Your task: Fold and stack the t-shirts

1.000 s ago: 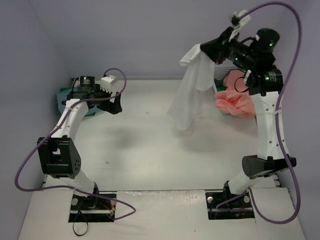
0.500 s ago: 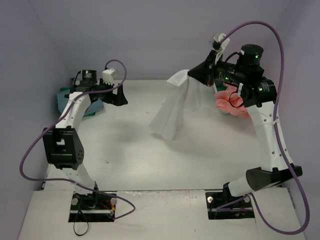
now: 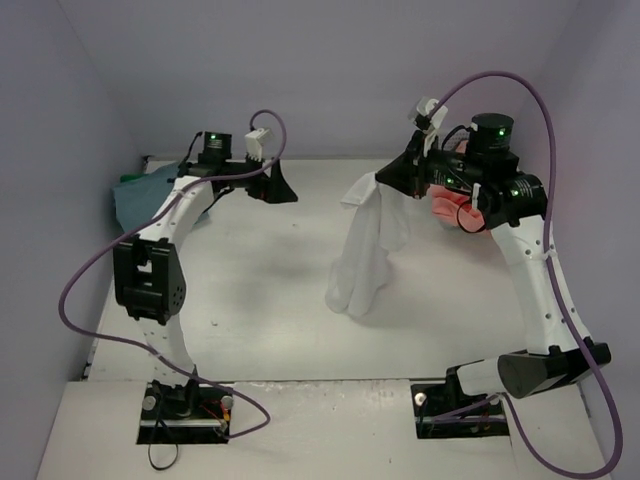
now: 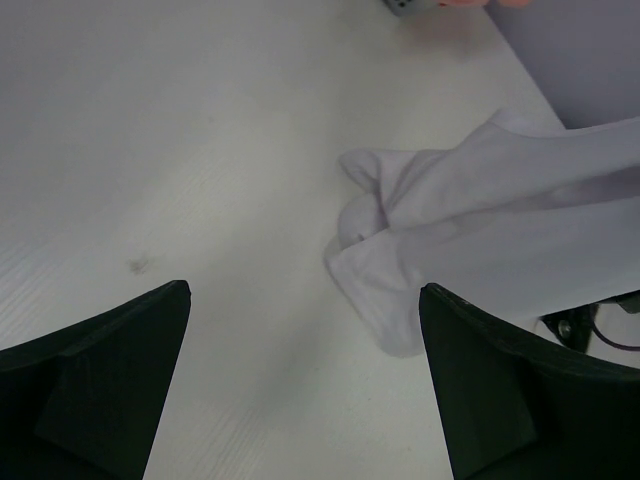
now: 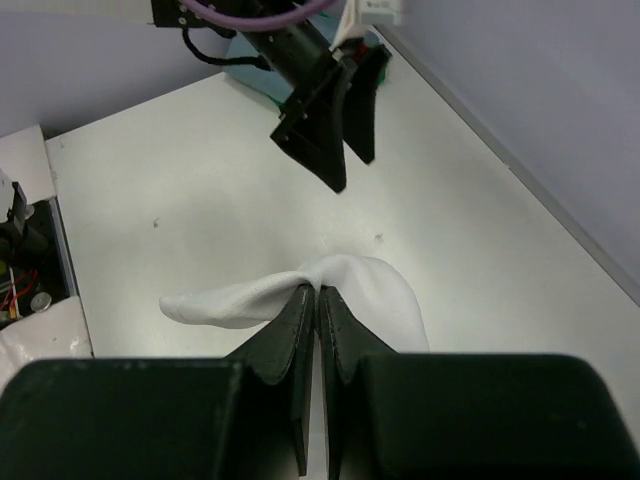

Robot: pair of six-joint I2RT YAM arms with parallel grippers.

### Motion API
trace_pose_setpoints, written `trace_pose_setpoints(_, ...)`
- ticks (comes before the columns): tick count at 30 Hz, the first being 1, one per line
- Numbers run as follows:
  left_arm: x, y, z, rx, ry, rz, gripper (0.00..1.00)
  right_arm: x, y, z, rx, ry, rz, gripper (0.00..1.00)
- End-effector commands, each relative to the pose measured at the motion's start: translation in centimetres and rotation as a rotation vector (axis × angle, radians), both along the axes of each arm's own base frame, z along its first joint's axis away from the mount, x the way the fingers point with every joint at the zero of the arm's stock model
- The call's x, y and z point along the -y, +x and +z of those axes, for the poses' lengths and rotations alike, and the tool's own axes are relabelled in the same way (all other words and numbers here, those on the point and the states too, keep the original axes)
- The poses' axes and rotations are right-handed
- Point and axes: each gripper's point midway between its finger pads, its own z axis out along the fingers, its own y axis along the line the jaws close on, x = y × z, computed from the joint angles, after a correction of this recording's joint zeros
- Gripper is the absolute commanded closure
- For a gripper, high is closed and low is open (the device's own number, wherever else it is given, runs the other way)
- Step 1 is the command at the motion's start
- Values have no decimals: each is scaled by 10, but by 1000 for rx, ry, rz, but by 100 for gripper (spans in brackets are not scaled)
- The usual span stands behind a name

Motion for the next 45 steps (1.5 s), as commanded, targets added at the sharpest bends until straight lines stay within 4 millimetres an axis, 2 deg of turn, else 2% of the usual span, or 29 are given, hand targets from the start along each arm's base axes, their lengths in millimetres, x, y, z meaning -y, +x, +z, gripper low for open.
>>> trace_pose_setpoints(1, 54, -15, 45, 62, -146, -182, 9, 2, -16, 34, 134, 34, 31, 100)
trace_pose_setpoints(2, 63, -18, 49, 58, -154, -198, 9, 2, -13, 31, 123, 31, 19, 100)
trace_pose_setpoints(3, 66, -18, 49, 43, -159, -195, 9, 2, -4, 22, 93, 24, 0, 100)
trace_pose_setpoints(5, 67, -18, 55, 52, -180, -197, 9, -3, -3, 14, 70, 19, 18, 100)
trace_pose_setpoints(6, 67, -21, 47, 42, -177, -191, 9, -7, -5, 16, 71, 25, 40, 100)
trace_pose_setpoints(8, 69, -26, 57, 92, -191, -204, 9, -11, -14, 26, 74, 49, 86, 100)
trace_pose_setpoints(9, 71, -31, 53, 88, -193, -212, 9, -13, -16, 30, 72, 58, 101, 100)
trace_pose_setpoints(11, 81, -38, 62, 131, -219, -247, 9, -11, -20, 37, 79, 70, 108, 100)
trace_pose_setpoints(14, 111, -57, 65, 134, -268, -332, 9, -7, -19, 35, 74, 69, 92, 100)
trace_pose_setpoints(15, 126, -69, 64, 113, -285, -374, 9, -4, -24, 39, 92, 70, 87, 100)
trace_pose_setpoints(19, 167, -93, 47, -11, -317, -469, 9, 2, -28, 35, 80, 74, 79, 100)
trace_pose_setpoints(21, 175, -102, 36, -36, -302, -501, 9, -2, -26, 25, 43, 75, 99, 100)
trace_pose_setpoints(23, 176, -106, 32, -45, -303, -507, 9, -5, -28, 24, 40, 78, 125, 100)
trace_pose_setpoints(27, 176, -117, 36, -56, -330, -540, 10, -4, -23, 39, 79, 80, 114, 100)
trace_pose_setpoints(29, 182, -128, 40, -73, -352, -577, 19, -3, -18, 42, 87, 79, 98, 100)
trace_pose_setpoints(30, 184, -129, 42, -67, -356, -584, 28, -2, -16, 41, 83, 76, 87, 100)
trace_pose_setpoints(31, 187, -132, 42, -70, -355, -591, 56, -1, -13, 39, 85, 70, 73, 100)
trace_pose_setpoints(32, 189, -132, 44, -68, -354, -593, 77, 0, -11, 37, 87, 65, 62, 100)
trace_pose_setpoints(35, 187, -128, 40, -86, -335, -583, 100, 4, -3, 27, 87, 40, 21, 100)
trace_pose_setpoints(37, 184, -124, 37, -93, -329, -569, 100, 6, 0, 20, 81, 28, 3, 100)
trace_pose_setpoints(40, 173, -107, 33, -57, -323, -522, 100, 8, 8, 12, 73, 13, -20, 100)
trace_pose_setpoints(42, 159, -80, 34, -2, -301, -444, 100, 9, 12, 8, 78, 1, -29, 100)
trace_pose_setpoints(44, 145, -55, 26, -4, -263, -357, 100, 10, 20, 3, 77, -13, -50, 100)
trace_pose_setpoints(45, 125, -35, 27, 2, -242, -294, 100, 11, 26, -2, 71, -21, -61, 100)
